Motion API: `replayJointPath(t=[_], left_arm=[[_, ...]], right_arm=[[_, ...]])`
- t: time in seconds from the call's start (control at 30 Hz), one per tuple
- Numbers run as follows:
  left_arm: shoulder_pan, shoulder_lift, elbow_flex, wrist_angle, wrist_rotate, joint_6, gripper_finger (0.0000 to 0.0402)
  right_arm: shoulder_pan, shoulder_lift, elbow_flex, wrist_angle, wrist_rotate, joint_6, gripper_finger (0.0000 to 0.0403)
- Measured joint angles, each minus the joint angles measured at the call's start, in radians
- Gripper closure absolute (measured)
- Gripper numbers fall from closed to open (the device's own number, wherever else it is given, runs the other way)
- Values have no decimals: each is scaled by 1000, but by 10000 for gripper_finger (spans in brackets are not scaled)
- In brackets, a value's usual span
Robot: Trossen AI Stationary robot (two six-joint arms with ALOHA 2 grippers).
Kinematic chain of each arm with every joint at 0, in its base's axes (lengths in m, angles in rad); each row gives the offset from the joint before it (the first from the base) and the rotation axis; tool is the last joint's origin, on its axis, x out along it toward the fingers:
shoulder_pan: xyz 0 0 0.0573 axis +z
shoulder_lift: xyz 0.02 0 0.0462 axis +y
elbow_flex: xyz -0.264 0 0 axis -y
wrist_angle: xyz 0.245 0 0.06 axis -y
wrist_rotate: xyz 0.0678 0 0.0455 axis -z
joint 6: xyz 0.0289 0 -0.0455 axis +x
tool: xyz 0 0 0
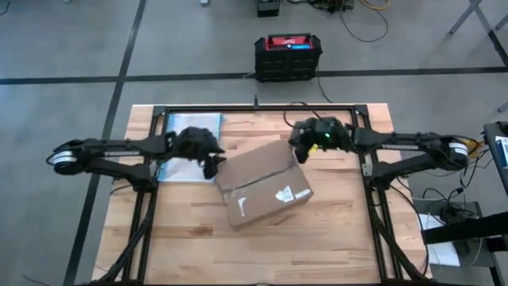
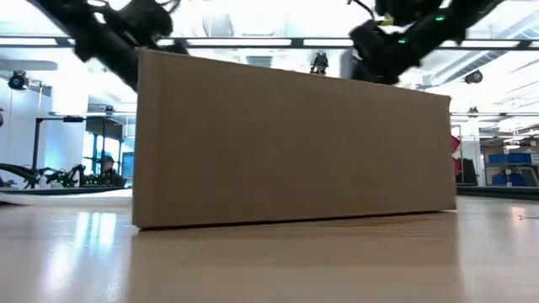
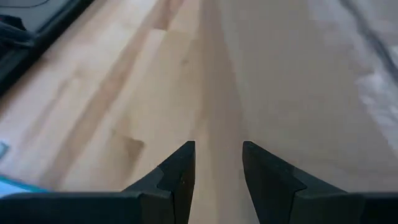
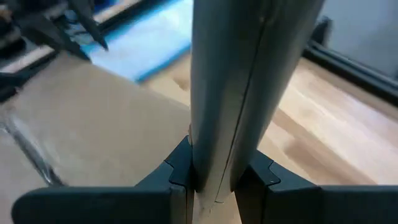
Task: Unpack boxes
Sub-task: Open the cardboard box using the gray cutter
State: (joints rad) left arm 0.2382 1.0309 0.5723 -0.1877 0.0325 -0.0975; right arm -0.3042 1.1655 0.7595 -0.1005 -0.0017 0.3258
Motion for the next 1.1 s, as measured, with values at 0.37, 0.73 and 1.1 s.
replayJointPath(t=[0.37,0.73,1.1], left_arm=[[-310,-124,52,77,-254,0,284],[-110,290,275,305,98,288,283],[32,723,611,242,243,381,283]], right_arm=[[190,37,179,-135,256,-127,347],[508,-23,72,-295,696,358,347],[530,0,39,-206,905,449,347]])
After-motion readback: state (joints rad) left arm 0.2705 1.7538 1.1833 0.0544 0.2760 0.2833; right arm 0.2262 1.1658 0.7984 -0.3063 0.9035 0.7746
